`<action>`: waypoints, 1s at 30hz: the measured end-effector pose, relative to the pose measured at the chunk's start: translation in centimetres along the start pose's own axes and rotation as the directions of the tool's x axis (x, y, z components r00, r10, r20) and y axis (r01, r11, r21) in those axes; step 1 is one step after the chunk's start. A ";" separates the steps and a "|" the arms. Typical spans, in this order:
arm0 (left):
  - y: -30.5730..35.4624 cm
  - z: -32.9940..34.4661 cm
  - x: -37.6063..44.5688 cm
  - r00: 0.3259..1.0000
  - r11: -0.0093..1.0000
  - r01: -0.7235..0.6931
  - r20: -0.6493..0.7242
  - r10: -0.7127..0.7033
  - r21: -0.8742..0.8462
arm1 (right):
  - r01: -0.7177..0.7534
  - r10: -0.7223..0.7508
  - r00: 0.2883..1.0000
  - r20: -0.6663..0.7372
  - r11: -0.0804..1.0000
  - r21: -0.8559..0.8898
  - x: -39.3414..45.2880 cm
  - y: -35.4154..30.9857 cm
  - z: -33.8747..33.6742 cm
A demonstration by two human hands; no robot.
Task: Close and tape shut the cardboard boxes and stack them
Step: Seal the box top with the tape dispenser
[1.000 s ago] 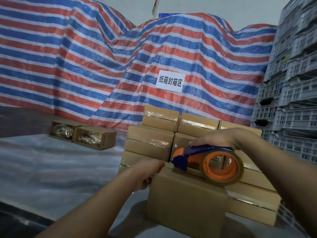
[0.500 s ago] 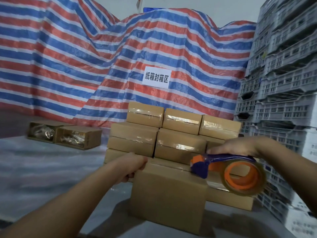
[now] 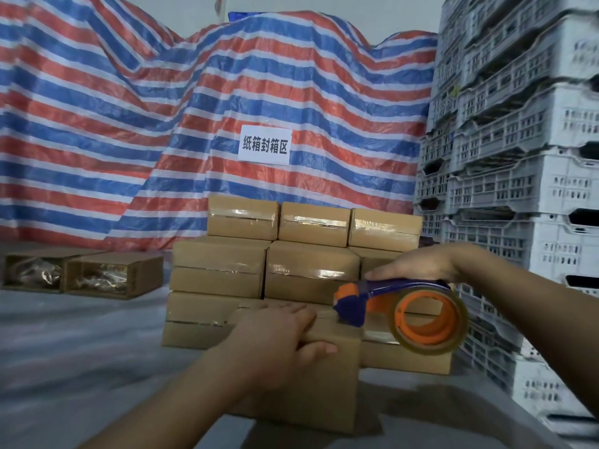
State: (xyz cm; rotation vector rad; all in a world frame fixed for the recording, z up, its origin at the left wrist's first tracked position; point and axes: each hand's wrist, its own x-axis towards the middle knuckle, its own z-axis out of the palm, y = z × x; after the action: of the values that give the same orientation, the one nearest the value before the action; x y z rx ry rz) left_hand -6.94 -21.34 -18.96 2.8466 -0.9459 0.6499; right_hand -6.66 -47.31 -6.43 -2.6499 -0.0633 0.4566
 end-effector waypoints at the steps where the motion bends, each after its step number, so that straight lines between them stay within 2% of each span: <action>1: -0.1 0.2 -0.1 1.000 1.000 -0.005 -0.008 0.005 -0.014 | 0.014 -0.014 1.000 -0.007 1.000 0.008 -0.4 0.5 -0.4; 6: 0.2 0.3 -0.2 1.000 0.999 -0.009 -0.022 0.008 -0.031 | -0.050 0.048 0.996 -0.070 0.999 -0.019 -1.6 3.4 -0.1; 9: 0.8 -0.7 0.3 0.999 0.999 0.015 0.046 -0.013 -0.038 | -0.066 0.055 0.983 -0.173 0.996 -0.058 -0.8 4.2 1.1; 12: 2.4 -1.3 1.9 0.995 1.000 0.012 0.103 -0.010 -0.020 | -0.009 -0.003 0.984 -0.179 0.998 -0.063 -0.5 4.6 1.5; 14: 3.7 -1.0 2.4 0.987 0.998 -0.044 0.150 0.049 -0.042 | -0.006 -0.002 0.982 -0.190 0.999 -0.045 -0.3 5.1 1.6; 16: 4.0 -0.4 2.5 0.984 0.996 -0.070 0.157 0.078 -0.052 | 0.027 -0.025 0.985 -0.169 1.000 0.006 -0.4 5.8 1.7; 20: 3.4 0.4 2.4 0.987 0.996 -0.080 0.140 0.083 -0.029 | 0.131 -0.122 0.991 -0.048 0.958 0.254 -2.9 6.7 0.7; 21: 3.4 0.3 2.4 0.987 0.996 -0.082 0.134 0.086 -0.032 | 0.127 -0.118 0.992 -0.052 0.964 0.236 -3.6 6.3 0.4; 22: 3.5 0.3 2.4 0.988 0.996 -0.084 0.131 0.088 -0.036 | 0.101 -0.091 0.993 -0.076 0.984 0.145 -4.0 5.8 0.4; 24: 3.6 0.3 2.3 0.988 0.995 -0.088 0.123 0.093 -0.041 | -0.010 -0.029 0.981 -0.189 0.980 -0.201 -3.7 4.1 1.3; 25: 3.6 0.2 2.3 0.989 0.995 -0.089 0.116 0.093 -0.043 | -0.085 -0.005 0.971 -0.239 0.927 -0.365 -2.9 3.2 2.1; 26: 3.6 0.1 2.2 0.989 0.995 -0.088 0.113 0.092 -0.045 | -0.166 0.013 0.960 -0.279 0.829 -0.534 -1.9 2.3 3.0; 28: 3.6 -0.1 1.9 0.990 0.996 -0.086 0.113 0.090 -0.039 | -0.296 0.003 0.936 -0.352 0.547 -0.783 -0.5 1.5 5.3; 29: 3.7 -0.1 1.8 0.989 0.996 -0.088 0.120 0.091 -0.029 | -0.318 -0.030 0.923 -0.384 0.505 -0.803 -0.1 2.0 6.3; 30: 3.7 -0.2 1.7 0.987 0.996 -0.091 0.128 0.093 -0.022 | -0.326 -0.067 0.904 -0.423 0.534 -0.780 0.0 2.8 7.2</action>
State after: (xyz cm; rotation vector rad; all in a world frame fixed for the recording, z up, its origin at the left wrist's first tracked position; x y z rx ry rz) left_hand -7.89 -25.25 -18.33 2.8746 -1.1017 0.4675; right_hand -9.14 -46.82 -13.69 -3.6928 0.0791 -0.1962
